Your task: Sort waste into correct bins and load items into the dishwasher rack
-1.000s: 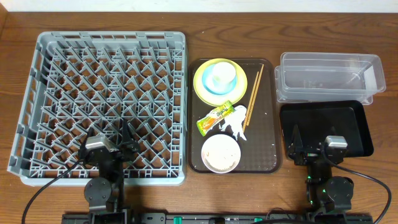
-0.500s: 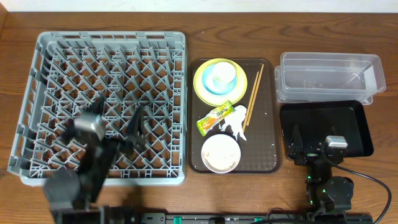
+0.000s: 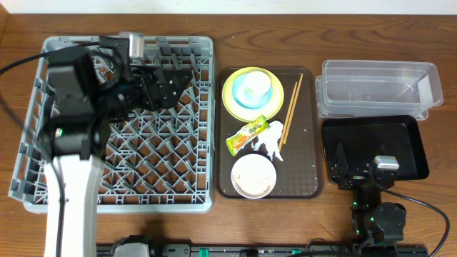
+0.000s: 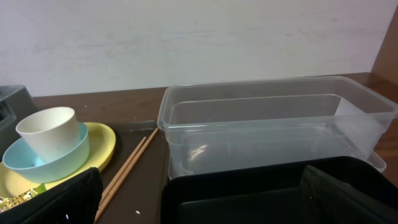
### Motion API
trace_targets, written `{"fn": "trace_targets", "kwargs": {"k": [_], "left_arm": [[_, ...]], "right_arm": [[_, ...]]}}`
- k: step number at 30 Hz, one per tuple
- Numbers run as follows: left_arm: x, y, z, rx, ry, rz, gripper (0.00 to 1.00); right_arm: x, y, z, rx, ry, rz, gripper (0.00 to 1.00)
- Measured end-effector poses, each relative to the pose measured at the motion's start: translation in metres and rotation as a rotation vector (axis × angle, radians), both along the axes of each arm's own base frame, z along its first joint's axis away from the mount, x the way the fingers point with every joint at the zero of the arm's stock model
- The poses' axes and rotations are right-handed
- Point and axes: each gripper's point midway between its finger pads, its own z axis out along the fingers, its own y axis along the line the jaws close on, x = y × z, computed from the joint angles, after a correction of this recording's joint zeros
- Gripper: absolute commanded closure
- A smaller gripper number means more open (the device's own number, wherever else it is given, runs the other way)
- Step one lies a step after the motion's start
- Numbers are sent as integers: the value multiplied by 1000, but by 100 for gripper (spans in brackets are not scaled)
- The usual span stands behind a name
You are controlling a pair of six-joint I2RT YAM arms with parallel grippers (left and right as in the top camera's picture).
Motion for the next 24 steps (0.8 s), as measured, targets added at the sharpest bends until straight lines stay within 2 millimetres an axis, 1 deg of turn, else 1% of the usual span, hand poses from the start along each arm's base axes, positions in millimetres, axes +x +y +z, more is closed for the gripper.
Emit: {"fn": "trace_targets", "kwargs": {"k": [3, 4, 6, 8, 9, 11, 12, 15, 18, 19, 23, 24], "left_arm": [[-1, -7, -26, -49, 137, -44, 7], [-3, -9, -33, -60, 181, -53, 14], [-8, -14, -46, -81, 264, -73, 44], [-13, -19, -57, -100, 338, -87, 68], [-15, -22, -61, -104, 362, -97, 78], [-19, -28, -67, -106, 404, -114, 85], [-21, -32, -69, -103, 416, -123, 87], [-29, -45, -78, -48, 448, -135, 88], [-39, -60, -100, 97, 495, -107, 86], [-40, -62, -106, 144, 501, -86, 83], [-48, -77, -126, 338, 497, -15, 59], [-50, -80, -128, 370, 486, -10, 55]], "right_arm": [[0, 0, 0, 0, 0, 0, 1], [0, 0, 0, 0, 0, 0, 1], [0, 0, 0, 0, 0, 0, 1], [0, 0, 0, 0, 0, 0, 1], [0, 0, 0, 0, 0, 0, 1], [0, 0, 0, 0, 0, 0, 1], [0, 0, 0, 0, 0, 0, 1], [0, 0, 0, 0, 0, 0, 1], [0, 0, 0, 0, 0, 0, 1], [0, 0, 0, 0, 0, 0, 1], [0, 0, 0, 0, 0, 0, 1], [0, 0, 0, 0, 0, 0, 1]]}}
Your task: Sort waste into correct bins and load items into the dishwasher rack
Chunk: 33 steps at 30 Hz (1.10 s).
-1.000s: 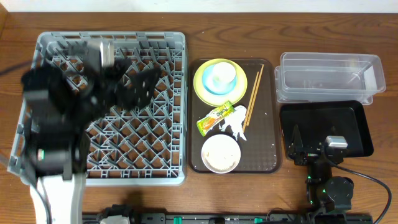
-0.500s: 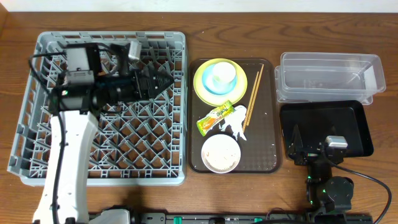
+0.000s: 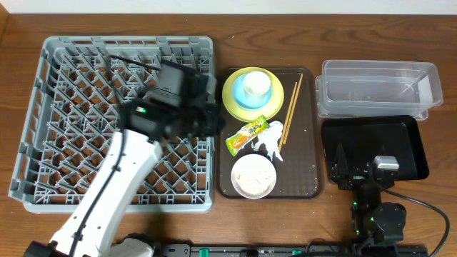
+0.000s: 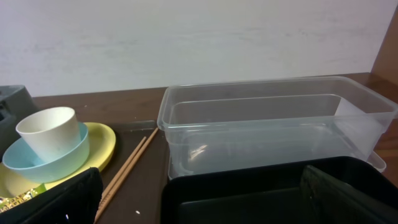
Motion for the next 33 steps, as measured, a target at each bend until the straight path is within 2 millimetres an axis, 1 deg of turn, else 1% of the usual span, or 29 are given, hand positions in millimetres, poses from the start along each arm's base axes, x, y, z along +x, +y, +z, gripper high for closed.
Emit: {"fn": "trace_targets", "kwargs": {"k": [4, 6, 8, 15, 18, 22, 24, 26, 33], "left_arm": [[-3, -13, -4, 113, -68, -2, 41], [-4, -19, -4, 144, -98, -8, 39], [-5, -21, -4, 169, -119, -10, 32], [-4, -16, -5, 216, -135, 6, 29], [-11, -10, -11, 244, -102, 3, 26], [-17, -4, -15, 270, -74, 2, 24], [-17, -4, -15, 272, -72, 1, 23], [-17, -4, -15, 272, -72, 1, 20], [-17, -3, -15, 277, -75, 4, 20]], "right_arm": [[0, 0, 0, 0, 0, 0, 1], [0, 0, 0, 0, 0, 0, 1], [0, 0, 0, 0, 0, 0, 1], [0, 0, 0, 0, 0, 0, 1], [0, 0, 0, 0, 0, 0, 1], [0, 0, 0, 0, 0, 0, 1], [0, 0, 0, 0, 0, 0, 1], [0, 0, 0, 0, 0, 0, 1], [0, 0, 0, 0, 0, 0, 1]]}}
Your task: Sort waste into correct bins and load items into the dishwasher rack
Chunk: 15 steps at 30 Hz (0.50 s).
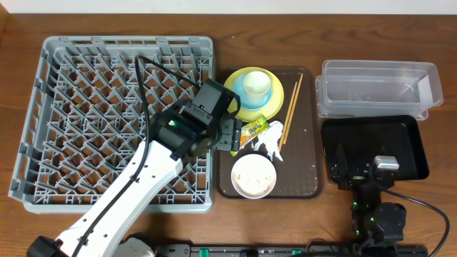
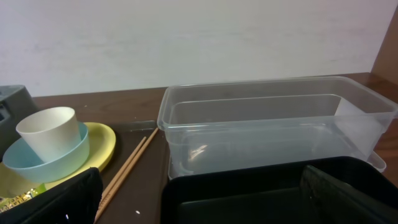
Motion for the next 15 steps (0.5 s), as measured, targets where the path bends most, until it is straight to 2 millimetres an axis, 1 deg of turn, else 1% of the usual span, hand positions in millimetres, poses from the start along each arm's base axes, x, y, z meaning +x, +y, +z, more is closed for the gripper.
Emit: {"fn": "trace_targets", "kwargs": {"k": [5, 6, 9, 11, 12, 13, 14, 15], "left_arm": [[0, 0, 0, 0, 0, 0, 20], [0, 0, 0, 0, 0, 0, 23], [-1, 1, -1, 4, 7, 3, 41], [-5, 4, -3, 12, 25, 10, 57], [-7, 5, -4, 20, 32, 7, 68], [-9, 6, -5, 25, 42, 7, 81], [-12, 8, -6, 33, 54, 8, 85], [-14, 10, -7, 40, 64, 8, 87]], "right_arm": [[0, 0, 0, 0, 0, 0, 1], [0, 0, 0, 0, 0, 0, 1], [0, 0, 0, 0, 0, 0, 1], [0, 0, 0, 0, 0, 0, 1], [0, 0, 0, 0, 0, 0, 1], [0, 0, 0, 0, 0, 0, 1], [0, 0, 0, 0, 0, 0, 1], [0, 0, 0, 0, 0, 0, 1]]}}
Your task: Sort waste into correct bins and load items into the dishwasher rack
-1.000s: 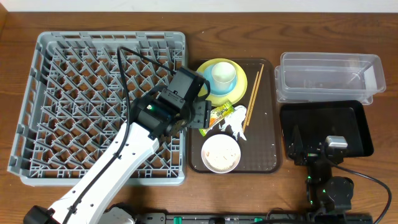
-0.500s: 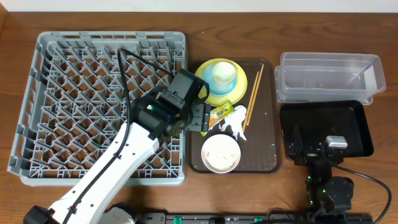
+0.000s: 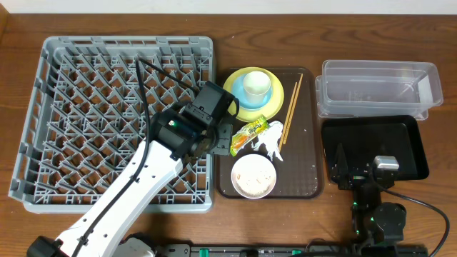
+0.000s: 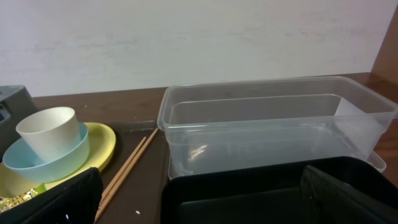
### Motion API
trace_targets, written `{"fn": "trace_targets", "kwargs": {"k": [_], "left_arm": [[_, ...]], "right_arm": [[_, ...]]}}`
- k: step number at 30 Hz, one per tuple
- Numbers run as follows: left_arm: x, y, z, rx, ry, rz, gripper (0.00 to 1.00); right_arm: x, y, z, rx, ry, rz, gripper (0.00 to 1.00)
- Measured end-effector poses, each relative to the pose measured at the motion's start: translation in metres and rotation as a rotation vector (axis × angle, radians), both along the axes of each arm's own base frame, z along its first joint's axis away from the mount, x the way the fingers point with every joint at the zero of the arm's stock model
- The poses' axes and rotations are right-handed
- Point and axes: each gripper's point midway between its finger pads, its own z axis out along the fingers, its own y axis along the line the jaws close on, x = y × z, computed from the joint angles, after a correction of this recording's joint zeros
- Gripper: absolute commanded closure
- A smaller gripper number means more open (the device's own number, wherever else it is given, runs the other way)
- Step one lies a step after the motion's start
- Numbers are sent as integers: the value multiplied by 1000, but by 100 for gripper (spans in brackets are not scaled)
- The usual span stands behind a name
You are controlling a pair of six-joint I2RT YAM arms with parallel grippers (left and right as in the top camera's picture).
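A brown tray (image 3: 307, 178) holds a yellow plate (image 3: 230, 100) with a blue bowl (image 4: 59, 165) and a white cup (image 3: 257, 86) stacked on it. Also on the tray are a green-yellow snack wrapper (image 3: 251, 133), chopsticks (image 3: 290, 107), crumpled white paper (image 3: 270, 148) and a white bowl (image 3: 253, 175). The grey dishwasher rack (image 3: 43, 193) lies at the left. My left gripper (image 3: 227, 139) hangs at the wrapper's left end, its jaws looking open. Far to the right, my right gripper (image 4: 205, 202) rests open at the black bin's near edge.
A clear plastic bin (image 3: 378, 89) stands at the back right, with a black bin (image 3: 371, 139) right in front of it. My left arm crosses the rack's right rim. Bare wooden table (image 3: 285, 28) surrounds everything.
My left gripper has shifted slightly left and toward the front, staying at the wrapper's left end. The wrapper and the right arm have not moved.
My left arm was first over the rack's back left part. Then it was over the rack's right half. After that its gripper was at the tray's left edge by the wrapper, where it remains. The right gripper stayed parked at the black bin throughout.
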Motion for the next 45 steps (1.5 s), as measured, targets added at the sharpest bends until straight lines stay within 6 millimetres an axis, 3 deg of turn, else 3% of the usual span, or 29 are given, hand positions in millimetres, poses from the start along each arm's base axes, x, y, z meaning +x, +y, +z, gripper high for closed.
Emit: {"fn": "trace_targets", "kwargs": {"k": [4, 6, 14, 18, 24, 29, 34, 38, 45], "left_arm": [[-9, 6, -4, 25, 39, 1, 85], [-11, 6, -5, 26, 49, 1, 79], [-23, -7, -7, -19, 93, 0, 64], [-28, -22, -7, -41, 85, -24, 62], [-22, -59, -8, -103, 35, -79, 62], [-19, -84, -28, -101, 50, -108, 64], [-37, -97, -65, -20, 149, -142, 68], [-51, -106, -82, 20, 187, -182, 68], [-67, -116, -94, 49, 213, -214, 69]], "right_arm": [[0, 0, 0, 0, 0, 0, 1], [0, 0, 0, 0, 0, 0, 1], [0, 0, 0, 0, 0, 0, 1], [0, 0, 0, 0, 0, 0, 1], [0, 0, 0, 0, 0, 0, 1], [0, 0, 0, 0, 0, 0, 1], [0, 0, 0, 0, 0, 0, 1], [0, 0, 0, 0, 0, 0, 1], [0, 0, 0, 0, 0, 0, 1]]}}
